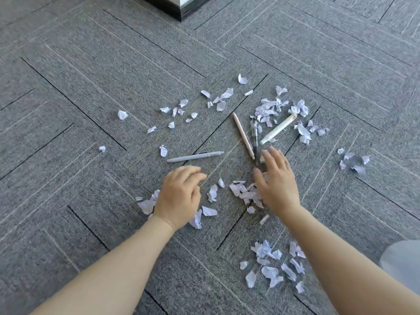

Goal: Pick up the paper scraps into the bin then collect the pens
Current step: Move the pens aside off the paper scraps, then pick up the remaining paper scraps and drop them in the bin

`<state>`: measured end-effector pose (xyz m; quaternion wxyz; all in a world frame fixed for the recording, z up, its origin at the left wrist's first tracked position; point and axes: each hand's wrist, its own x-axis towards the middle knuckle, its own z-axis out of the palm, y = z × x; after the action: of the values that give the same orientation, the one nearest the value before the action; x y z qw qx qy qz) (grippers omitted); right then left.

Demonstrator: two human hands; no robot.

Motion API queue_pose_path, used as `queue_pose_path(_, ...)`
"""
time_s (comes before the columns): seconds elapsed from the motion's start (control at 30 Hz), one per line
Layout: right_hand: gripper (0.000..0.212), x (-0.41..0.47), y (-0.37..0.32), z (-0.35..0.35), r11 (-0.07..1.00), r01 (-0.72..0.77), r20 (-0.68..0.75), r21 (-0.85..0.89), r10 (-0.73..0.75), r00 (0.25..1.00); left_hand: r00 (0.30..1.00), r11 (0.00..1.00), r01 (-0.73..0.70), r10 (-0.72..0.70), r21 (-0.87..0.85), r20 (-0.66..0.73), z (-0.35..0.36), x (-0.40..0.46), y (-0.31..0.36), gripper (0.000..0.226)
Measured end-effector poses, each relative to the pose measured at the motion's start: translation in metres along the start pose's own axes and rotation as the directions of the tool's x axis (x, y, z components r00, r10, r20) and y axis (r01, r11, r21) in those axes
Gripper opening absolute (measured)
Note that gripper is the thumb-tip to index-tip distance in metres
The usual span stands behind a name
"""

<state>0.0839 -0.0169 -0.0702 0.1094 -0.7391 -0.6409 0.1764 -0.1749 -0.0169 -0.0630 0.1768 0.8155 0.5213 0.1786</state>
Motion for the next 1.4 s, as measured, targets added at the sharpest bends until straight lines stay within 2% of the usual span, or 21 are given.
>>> queue_pose_path(0.07, 0.053, -0.008, 0.006, 0.003, 0.998, 0.063, 0.045, 0.02, -0.064, 0.997, 0.992, 0.984, 0.107, -0.115, 0.141, 0.049, -0.006, -0.01, -0.006, 0.042)
queue_pose_path(0.17, 0.036, -0.036, 0.009, -0.002, 0.964, 0.216, -0.032, 0.153, -0.214, 0.976, 0.961, 0.916, 0.247, -0.274, 0.315, 0.043, -0.014, -0.028, -0.018, 0.053)
queue_pose_path(0.23, 0.031, -0.05, 0.01, 0.0, 0.946, 0.285, -0.099, 0.153, -0.272, 0.957, 0.935, 0.882, 0.334, -0.356, 0.332, 0.005, -0.017, -0.042, -0.023, 0.058)
queue_pose_path(0.3, 0.037, -0.051, 0.008, 0.003, 0.97, 0.221, -0.091, 0.104, -0.212, 0.973, 0.915, 0.874, 0.38, -0.404, 0.302, 0.017, -0.013, -0.053, -0.022, 0.063)
queue_pose_path(0.37, 0.047, -0.046, 0.006, 0.006, 0.99, 0.12, -0.003, 0.068, -0.12, 0.993, 0.923, 0.904, 0.356, -0.38, 0.239, 0.061, -0.006, -0.058, -0.016, 0.067)
queue_pose_path(0.4, 0.05, -0.046, 0.004, 0.008, 0.99, 0.127, 0.048, 0.065, -0.13, 0.99, 0.933, 0.925, 0.329, -0.349, 0.192, 0.085, -0.002, -0.057, -0.011, 0.068)
queue_pose_path(0.47, 0.049, -0.053, -0.002, 0.008, 0.959, 0.262, 0.116, 0.11, -0.274, 0.955, 0.956, 0.965, 0.24, -0.254, 0.105, 0.147, 0.004, -0.054, 0.003, 0.069)
queue_pose_path(0.53, 0.044, -0.062, -0.004, 0.004, 0.907, 0.392, 0.078, 0.154, -0.407, 0.91, 0.966, 0.993, 0.109, -0.115, 0.037, 0.23, 0.009, -0.048, 0.015, 0.07)
queue_pose_path(0.57, 0.044, -0.062, -0.002, 0.0, 0.914, 0.383, 0.009, 0.134, -0.387, 0.922, 0.964, 0.999, 0.045, -0.047, 0.011, 0.262, 0.011, -0.044, 0.019, 0.071)
queue_pose_path(0.63, 0.048, -0.052, 0.006, -0.007, 0.979, 0.192, -0.117, 0.072, -0.183, 0.976, 0.96, 0.999, -0.043, 0.036, 0.02, 0.278, 0.012, -0.032, 0.021, 0.075)
queue_pose_path(0.7, 0.055, -0.044, 0.018, -0.011, 0.999, 0.009, -0.069, 0.052, -0.005, 0.998, 0.95, 0.993, -0.073, 0.041, 0.093, 0.309, 0.015, -0.018, 0.022, 0.082)
queue_pose_path(0.73, 0.059, -0.042, 0.022, -0.009, 0.999, 0.007, 0.001, 0.049, -0.007, 1.0, 0.944, 0.989, -0.085, 0.041, 0.121, 0.327, 0.018, -0.012, 0.024, 0.084)
queue_pose_path(0.8, 0.063, -0.045, 0.022, -0.006, 0.985, 0.16, 0.126, 0.07, -0.168, 0.978, 0.933, 0.985, -0.126, 0.078, 0.116, 0.351, 0.024, -0.005, 0.031, 0.082)
queue_pose_path(0.9, 0.062, -0.063, 0.014, -0.001, 0.911, 0.384, 0.23, 0.147, -0.409, 0.883, 0.916, 0.977, -0.208, 0.208, -0.039, 0.342, 0.029, -0.014, 0.038, 0.064)
queue_pose_path(0.97, 0.06, -0.083, 0.015, 0.0, 0.879, 0.439, 0.234, 0.189, -0.474, 0.849, 0.915, 0.96, -0.232, 0.269, -0.155, 0.3, 0.024, -0.031, 0.036, 0.048)
queue_pose_path(1.03, 0.061, -0.104, 0.023, -0.001, 0.866, 0.46, 0.224, 0.194, -0.496, 0.839, 0.921, 0.952, -0.271, 0.299, -0.141, 0.249, 0.015, -0.048, 0.029, 0.039)
queue_pose_path(1.1, 0.07, -0.127, 0.032, 0.002, 0.868, 0.477, 0.192, 0.135, -0.496, 0.847, 0.939, 0.96, -0.28, 0.27, 0.017, 0.213, 0.004, -0.063, 0.02, 0.043)
queue_pose_path(1.17, 0.085, -0.145, 0.037, 0.01, 0.887, 0.461, 0.159, -0.015, -0.453, 0.877, 0.964, 0.964, -0.159, 0.105, 0.211, 0.246, -0.006, -0.074, 0.01, 0.063)
queue_pose_path(1.23, 0.095, -0.155, 0.035, 0.018, 0.895, 0.417, 0.161, -0.157, -0.394, 0.905, 0.952, 0.944, -0.021, -0.081, 0.329, 0.294, -0.009, -0.082, 0.003, 0.083)
queue_pose_path(1.3, 0.099, -0.15, 0.028, 0.025, 0.898, 0.396, 0.178, -0.192, -0.365, 0.914, 0.941, 0.942, 0.015, -0.127, 0.336, 0.313, -0.005, -0.087, 0.003, 0.092)
queue_pose_path(1.4, 0.095, -0.128, 0.007, 0.029, 0.884, 0.445, 0.213, -0.141, -0.411, 0.886, 0.942, 0.971, -0.012, -0.069, 0.237, 0.329, 0.006, -0.078, 0.016, 0.098)
